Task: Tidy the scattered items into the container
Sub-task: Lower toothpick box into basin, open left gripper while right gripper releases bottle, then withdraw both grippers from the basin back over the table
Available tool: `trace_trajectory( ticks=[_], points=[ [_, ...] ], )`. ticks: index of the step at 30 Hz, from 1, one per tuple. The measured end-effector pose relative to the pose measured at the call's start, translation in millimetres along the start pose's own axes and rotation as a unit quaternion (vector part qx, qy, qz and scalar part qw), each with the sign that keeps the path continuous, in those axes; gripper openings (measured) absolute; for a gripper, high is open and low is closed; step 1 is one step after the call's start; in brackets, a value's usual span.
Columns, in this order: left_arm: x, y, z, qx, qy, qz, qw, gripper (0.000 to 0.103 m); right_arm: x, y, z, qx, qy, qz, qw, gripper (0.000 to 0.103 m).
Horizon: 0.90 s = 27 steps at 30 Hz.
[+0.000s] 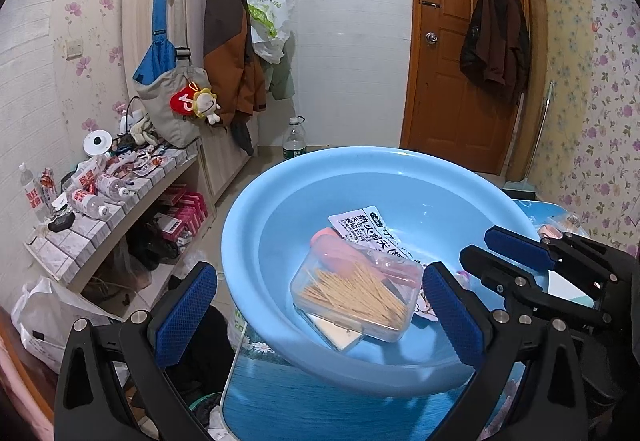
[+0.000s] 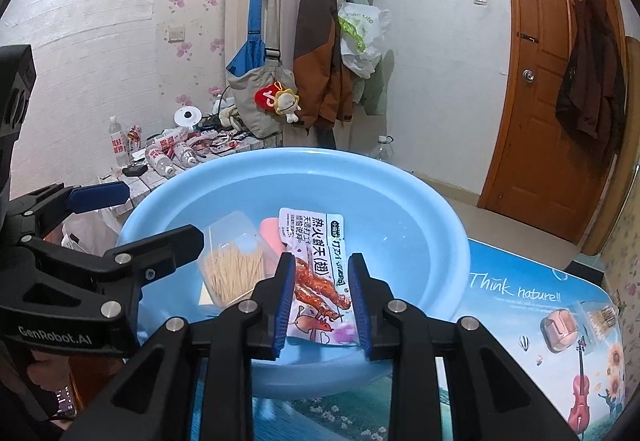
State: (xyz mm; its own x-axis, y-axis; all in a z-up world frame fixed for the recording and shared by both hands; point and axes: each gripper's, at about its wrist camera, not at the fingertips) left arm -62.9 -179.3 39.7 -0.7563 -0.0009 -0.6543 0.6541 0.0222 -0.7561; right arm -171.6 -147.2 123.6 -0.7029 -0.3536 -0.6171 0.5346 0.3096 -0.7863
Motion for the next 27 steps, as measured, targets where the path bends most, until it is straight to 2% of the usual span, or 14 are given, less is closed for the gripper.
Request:
trace_trajectory(
  ticks=[17, 23, 27],
  points=[
    [-7.6, -0.1, -4.1, 0.005, -0.005, -0.003, 1.0000, 0.103, -5.6, 5.7, -5.3, 0.008, -0.002, 0.001, 1.000, 0.028],
    [-14.9, 4.6, -15.9, -0.005, -0.015, -0.003, 0.9999, 0.103, -30.6, 18.2, -15.6, 0.025, 0.008, -0.007, 1.000, 0.028],
    [-22.3, 16.8, -35.6, -0.005, -0.008, 0.001, 1.0000, 0.103, -55.9, 29.7, -29.2, 0.042, 0.025, -0.012, 0.999, 0.028]
  ],
)
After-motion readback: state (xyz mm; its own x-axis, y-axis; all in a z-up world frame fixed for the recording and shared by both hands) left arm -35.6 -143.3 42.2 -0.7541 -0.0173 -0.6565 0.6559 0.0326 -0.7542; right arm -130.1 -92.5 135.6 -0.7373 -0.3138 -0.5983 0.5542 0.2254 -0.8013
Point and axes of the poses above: each gripper's, at about its wrist camera, not at the fingertips, and x roughly the way its jaws point, z to its left, y to its underside, and after that the axes turned 7 degrees about z, right-handed
